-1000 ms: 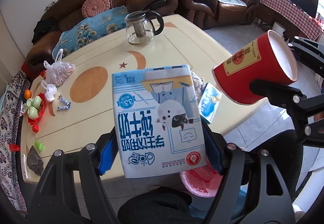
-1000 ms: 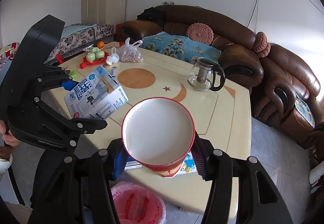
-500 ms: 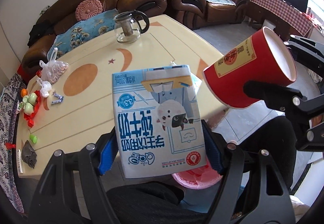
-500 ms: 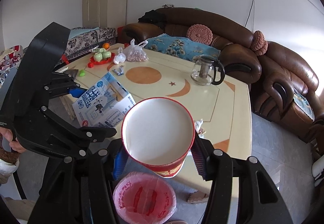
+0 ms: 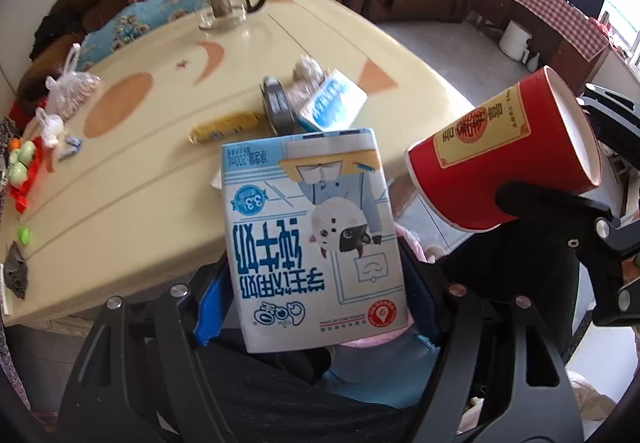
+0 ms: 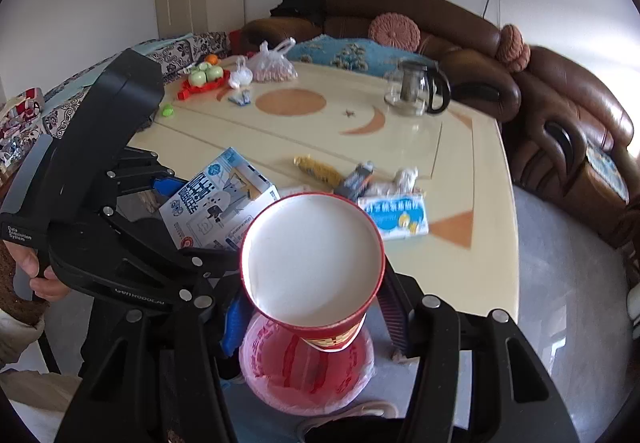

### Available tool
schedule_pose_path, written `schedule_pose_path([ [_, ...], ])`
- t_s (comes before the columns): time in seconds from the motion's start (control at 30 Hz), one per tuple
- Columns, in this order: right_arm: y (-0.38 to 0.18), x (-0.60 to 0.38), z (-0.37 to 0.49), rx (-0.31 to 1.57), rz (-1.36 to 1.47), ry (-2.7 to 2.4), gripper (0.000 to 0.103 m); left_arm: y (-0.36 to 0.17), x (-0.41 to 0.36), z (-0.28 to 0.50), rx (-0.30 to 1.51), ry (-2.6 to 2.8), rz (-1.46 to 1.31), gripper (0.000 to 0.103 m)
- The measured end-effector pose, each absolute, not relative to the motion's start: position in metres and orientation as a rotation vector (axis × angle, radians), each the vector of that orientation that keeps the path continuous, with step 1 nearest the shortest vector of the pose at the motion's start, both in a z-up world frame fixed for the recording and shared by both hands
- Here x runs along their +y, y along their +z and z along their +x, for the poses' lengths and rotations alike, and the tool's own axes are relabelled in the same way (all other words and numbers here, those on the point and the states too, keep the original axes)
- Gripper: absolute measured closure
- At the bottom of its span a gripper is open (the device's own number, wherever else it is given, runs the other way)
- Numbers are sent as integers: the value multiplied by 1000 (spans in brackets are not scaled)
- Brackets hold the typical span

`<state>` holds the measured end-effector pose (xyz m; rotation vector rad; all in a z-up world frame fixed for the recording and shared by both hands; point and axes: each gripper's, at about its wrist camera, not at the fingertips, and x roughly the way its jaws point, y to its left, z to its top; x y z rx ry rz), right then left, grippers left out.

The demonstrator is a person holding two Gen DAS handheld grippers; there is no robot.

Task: Collect trash
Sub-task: 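Carry the milk carton with the left tool while the right tool carries the red cup over the bin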

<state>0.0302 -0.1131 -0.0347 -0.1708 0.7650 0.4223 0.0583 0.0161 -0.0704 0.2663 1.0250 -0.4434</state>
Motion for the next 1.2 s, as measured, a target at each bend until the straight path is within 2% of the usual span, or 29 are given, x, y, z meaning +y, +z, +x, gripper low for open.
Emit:
schedule_pose_path([
  [0.67,-131,-125,41,905,-153,352,49,-187,11,45,1225,-457,189,31],
  [1.2,-224,-131,66,1042,-85,317,49,-297,-10,84,1476,-438,112,31],
])
